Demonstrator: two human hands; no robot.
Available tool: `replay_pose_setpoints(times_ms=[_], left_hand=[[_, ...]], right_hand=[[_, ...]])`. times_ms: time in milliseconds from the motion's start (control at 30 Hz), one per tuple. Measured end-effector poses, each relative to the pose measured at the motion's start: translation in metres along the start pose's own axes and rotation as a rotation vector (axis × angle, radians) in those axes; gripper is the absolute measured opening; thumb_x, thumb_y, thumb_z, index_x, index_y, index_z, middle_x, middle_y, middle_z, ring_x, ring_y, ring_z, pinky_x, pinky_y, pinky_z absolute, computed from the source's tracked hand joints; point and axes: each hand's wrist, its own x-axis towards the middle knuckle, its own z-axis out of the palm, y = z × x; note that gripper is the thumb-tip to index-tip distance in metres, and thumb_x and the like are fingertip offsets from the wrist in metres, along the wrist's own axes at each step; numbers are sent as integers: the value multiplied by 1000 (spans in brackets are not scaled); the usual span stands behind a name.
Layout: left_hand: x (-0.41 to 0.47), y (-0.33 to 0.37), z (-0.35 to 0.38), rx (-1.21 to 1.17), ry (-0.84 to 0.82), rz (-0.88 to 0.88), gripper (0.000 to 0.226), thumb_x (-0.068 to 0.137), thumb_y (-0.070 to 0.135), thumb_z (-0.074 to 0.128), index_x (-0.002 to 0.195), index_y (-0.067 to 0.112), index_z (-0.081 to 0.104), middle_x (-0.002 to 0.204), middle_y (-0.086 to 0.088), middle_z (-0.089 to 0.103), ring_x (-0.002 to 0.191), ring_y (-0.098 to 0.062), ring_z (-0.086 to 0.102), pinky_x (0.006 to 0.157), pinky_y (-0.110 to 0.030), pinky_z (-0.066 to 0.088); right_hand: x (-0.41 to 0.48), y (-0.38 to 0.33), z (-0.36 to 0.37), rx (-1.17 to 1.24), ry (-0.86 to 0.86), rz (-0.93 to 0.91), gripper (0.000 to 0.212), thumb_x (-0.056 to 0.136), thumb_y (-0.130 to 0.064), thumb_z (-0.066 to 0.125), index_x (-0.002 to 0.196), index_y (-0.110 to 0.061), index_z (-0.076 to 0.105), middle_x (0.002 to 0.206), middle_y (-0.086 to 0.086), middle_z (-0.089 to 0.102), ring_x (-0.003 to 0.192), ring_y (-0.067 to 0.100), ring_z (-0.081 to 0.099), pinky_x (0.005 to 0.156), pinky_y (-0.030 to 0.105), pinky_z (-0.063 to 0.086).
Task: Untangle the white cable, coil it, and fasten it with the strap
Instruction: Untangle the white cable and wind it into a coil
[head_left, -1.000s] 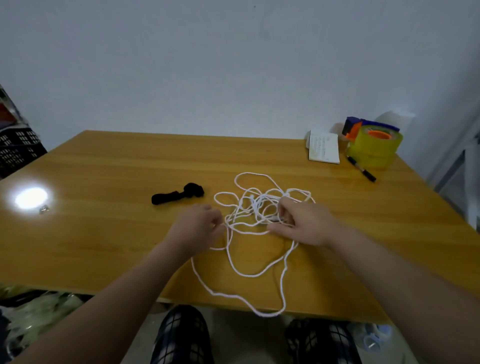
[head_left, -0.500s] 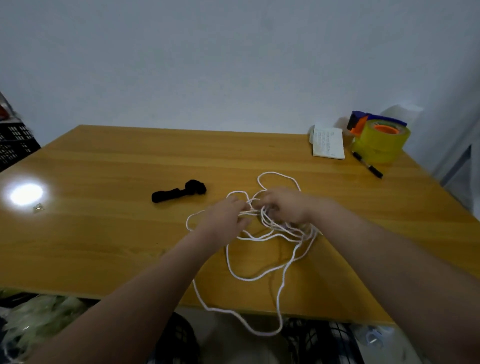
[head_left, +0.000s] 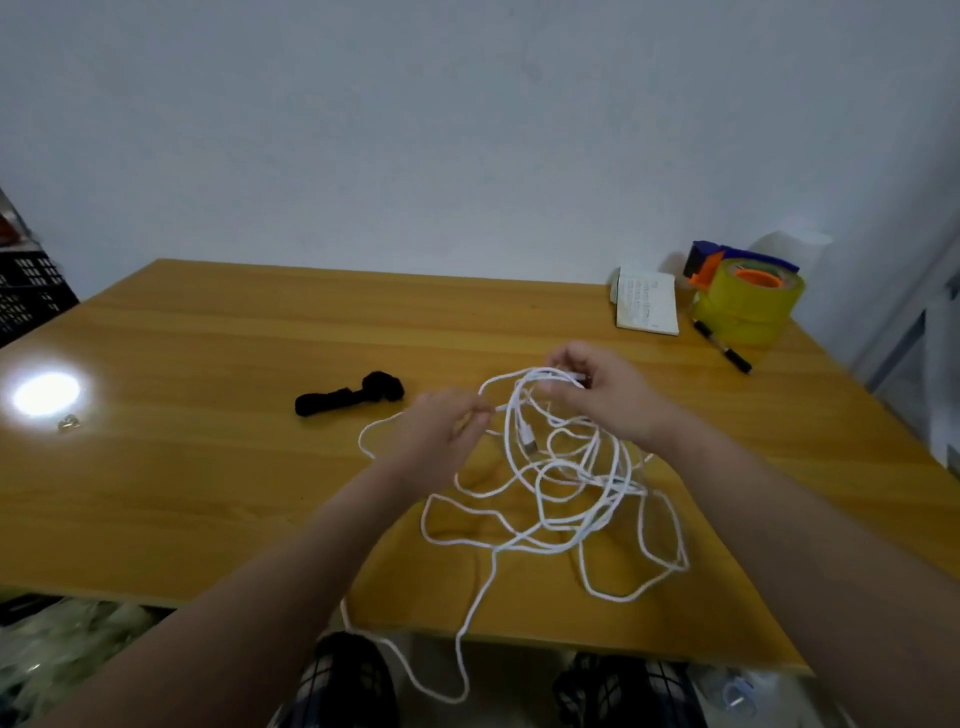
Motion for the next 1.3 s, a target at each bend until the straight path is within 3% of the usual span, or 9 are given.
replay_pose_setpoints(times_ms=[233, 400, 600, 767, 900, 1033, 1133, 1200, 1300], left_hand=[[64, 64, -45, -638, 36, -146, 13, 91, 10, 60, 103, 11, 62, 90, 0, 65, 75, 6, 61, 72, -10, 47], [109, 94, -88, -697, 120, -95, 19, 86, 5, 66, 103, 2, 60, 83, -9, 65, 63, -10, 64, 66, -20, 54], [128, 97, -123, -638, 232, -95, 11, 95, 8, 53, 85, 9, 58, 81, -11, 67, 61, -10, 65, 62, -21, 55], [120, 85, -145, -858, 433, -321, 18, 99, 12, 33, 112, 5, 43, 79, -12, 62, 53, -19, 54, 46, -24, 45], [101, 83, -138, -866, 267, -311, 18, 100, 13, 34, 114, 5, 40, 81, -13, 65, 54, -20, 58, 51, -26, 48], [93, 99, -122, -932, 134, -251, 11, 102, 16, 36, 105, 8, 43, 83, -14, 67, 58, -20, 62, 58, -29, 51], [91, 103, -116, -977, 149, -253, 10, 102, 16, 36, 102, 8, 43, 80, -14, 66, 56, -21, 62, 58, -30, 51], [89, 94, -116, -966, 252, -304, 12, 101, 14, 35, 107, 6, 42, 77, -12, 62, 56, -20, 61, 56, -29, 50], [84, 59, -122, -1021, 538, -476, 23, 100, 9, 32, 119, 4, 43, 70, -8, 54, 56, -19, 54, 52, -26, 45]], right_hand=[[28, -53, -34, 124, 268, -179, 10, 89, -6, 58, 88, -15, 55, 74, 2, 60, 64, 8, 58, 66, 23, 52], [48, -97, -69, 249, 326, -239, 8, 90, -7, 58, 89, -15, 56, 79, 7, 61, 67, 20, 60, 64, 30, 53], [47, -125, -104, 66, 375, -247, 13, 86, -19, 65, 77, -11, 61, 60, -7, 54, 51, -2, 47, 50, 12, 37], [46, -91, -125, -284, 362, -62, 23, 86, -30, 64, 69, -14, 63, 73, 6, 59, 71, 15, 54, 66, 28, 40], [30, -58, -110, -749, 80, 208, 27, 89, -39, 57, 104, -19, 67, 113, 5, 60, 96, 20, 58, 77, 29, 43], [19, -83, -59, -97, 72, 87, 50, 94, -54, 34, 126, -20, 54, 119, -1, 62, 107, 10, 56, 93, 28, 42], [16, -95, -37, 421, -71, 78, 60, 92, -56, 26, 119, -11, 56, 73, 12, 66, 71, 23, 67, 75, 30, 56], [12, -92, -40, 441, -74, 65, 63, 89, -58, 27, 99, -5, 61, 47, 5, 43, 43, 19, 44, 48, 25, 45], [6, -67, -54, 137, 55, 17, 38, 90, -43, 52, 81, -9, 65, 46, -4, 35, 43, 12, 31, 47, 25, 31]])
